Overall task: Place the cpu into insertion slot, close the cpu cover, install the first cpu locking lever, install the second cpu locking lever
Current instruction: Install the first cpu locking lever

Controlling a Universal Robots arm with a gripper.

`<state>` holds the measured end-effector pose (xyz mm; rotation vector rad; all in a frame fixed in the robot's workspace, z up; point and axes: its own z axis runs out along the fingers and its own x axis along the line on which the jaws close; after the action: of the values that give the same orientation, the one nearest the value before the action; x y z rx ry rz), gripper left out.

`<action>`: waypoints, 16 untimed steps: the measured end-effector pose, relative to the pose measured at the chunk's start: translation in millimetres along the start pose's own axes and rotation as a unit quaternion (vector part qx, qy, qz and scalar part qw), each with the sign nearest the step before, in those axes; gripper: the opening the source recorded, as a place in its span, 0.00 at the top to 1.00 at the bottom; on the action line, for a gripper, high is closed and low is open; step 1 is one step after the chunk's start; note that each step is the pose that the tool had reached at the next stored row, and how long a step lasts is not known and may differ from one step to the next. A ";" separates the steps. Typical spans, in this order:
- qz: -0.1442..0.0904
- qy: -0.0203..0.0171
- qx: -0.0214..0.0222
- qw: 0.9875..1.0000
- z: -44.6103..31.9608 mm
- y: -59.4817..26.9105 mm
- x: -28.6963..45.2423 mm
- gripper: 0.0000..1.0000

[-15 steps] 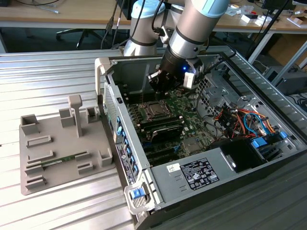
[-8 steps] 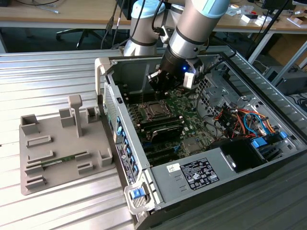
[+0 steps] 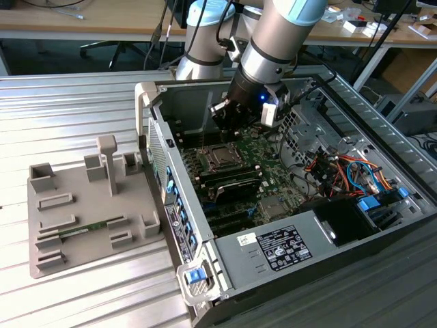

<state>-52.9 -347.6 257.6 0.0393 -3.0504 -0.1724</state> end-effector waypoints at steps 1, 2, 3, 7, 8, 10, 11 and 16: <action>0.000 0.000 0.000 1.000 0.0 0.0 0.0 0.89; 0.000 0.000 0.000 1.000 0.0 0.0 0.4 0.89; 0.000 0.000 0.000 1.000 0.0 0.0 1.0 0.89; 0.000 0.000 0.000 1.000 0.6 0.1 6.8 0.89; 0.000 0.000 0.000 1.000 0.8 0.2 9.2 0.89; 0.000 -0.001 0.000 1.000 1.1 0.3 12.9 0.89; 0.000 -0.001 0.000 1.000 1.2 0.3 13.5 0.89; 0.000 -0.001 0.000 1.000 1.3 0.3 15.3 0.89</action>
<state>-68.3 -347.6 257.7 0.0393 -3.0516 -0.1726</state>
